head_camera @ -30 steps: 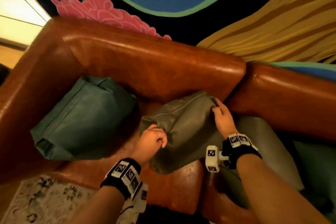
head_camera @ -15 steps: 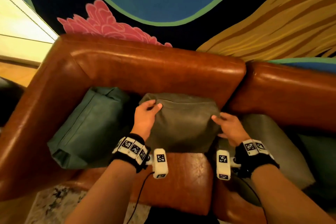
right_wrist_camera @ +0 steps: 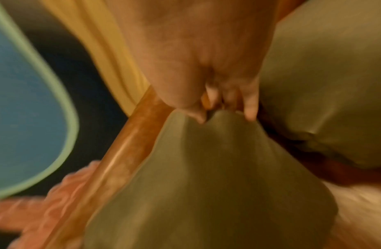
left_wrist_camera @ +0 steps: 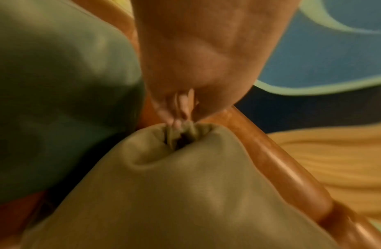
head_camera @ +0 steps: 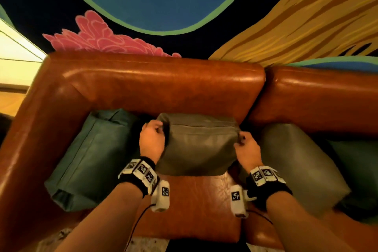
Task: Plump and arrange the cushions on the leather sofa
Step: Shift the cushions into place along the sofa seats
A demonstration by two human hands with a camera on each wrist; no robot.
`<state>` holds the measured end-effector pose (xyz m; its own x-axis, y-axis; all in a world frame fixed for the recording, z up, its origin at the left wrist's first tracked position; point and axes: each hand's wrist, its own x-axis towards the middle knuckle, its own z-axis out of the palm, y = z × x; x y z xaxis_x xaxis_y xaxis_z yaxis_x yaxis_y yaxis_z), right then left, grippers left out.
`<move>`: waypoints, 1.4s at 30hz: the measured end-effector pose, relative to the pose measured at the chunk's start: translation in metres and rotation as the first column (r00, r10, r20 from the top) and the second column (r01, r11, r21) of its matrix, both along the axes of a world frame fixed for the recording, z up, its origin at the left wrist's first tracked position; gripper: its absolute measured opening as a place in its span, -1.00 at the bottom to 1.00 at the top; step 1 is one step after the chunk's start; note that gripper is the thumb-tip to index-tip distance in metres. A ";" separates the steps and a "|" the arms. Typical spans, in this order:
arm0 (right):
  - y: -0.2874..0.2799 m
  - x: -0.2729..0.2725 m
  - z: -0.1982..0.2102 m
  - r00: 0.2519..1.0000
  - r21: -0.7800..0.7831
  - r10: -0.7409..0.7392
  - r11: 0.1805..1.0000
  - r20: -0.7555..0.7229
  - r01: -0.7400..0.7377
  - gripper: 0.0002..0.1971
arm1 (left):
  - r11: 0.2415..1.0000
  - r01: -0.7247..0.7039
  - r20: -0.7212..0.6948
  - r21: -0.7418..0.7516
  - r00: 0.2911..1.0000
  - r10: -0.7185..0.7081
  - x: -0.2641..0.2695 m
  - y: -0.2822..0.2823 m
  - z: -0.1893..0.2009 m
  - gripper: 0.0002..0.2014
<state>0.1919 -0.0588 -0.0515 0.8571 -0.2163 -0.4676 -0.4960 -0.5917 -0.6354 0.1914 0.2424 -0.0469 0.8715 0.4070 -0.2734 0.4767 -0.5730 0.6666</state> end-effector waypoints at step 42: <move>-0.323 -0.205 -0.115 0.687 0.501 -0.190 0.554 -0.701 0.665 -0.56 | 0.876 -0.077 -0.381 -0.476 0.916 -0.127 -0.057 -0.357 -0.116 -0.23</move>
<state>-0.0132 -0.3814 -0.1665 0.3077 0.0957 -0.9467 -0.9207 0.2812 -0.2708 0.1345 -0.1149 -0.1634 0.6595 0.1188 -0.7422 0.7431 -0.2520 0.6199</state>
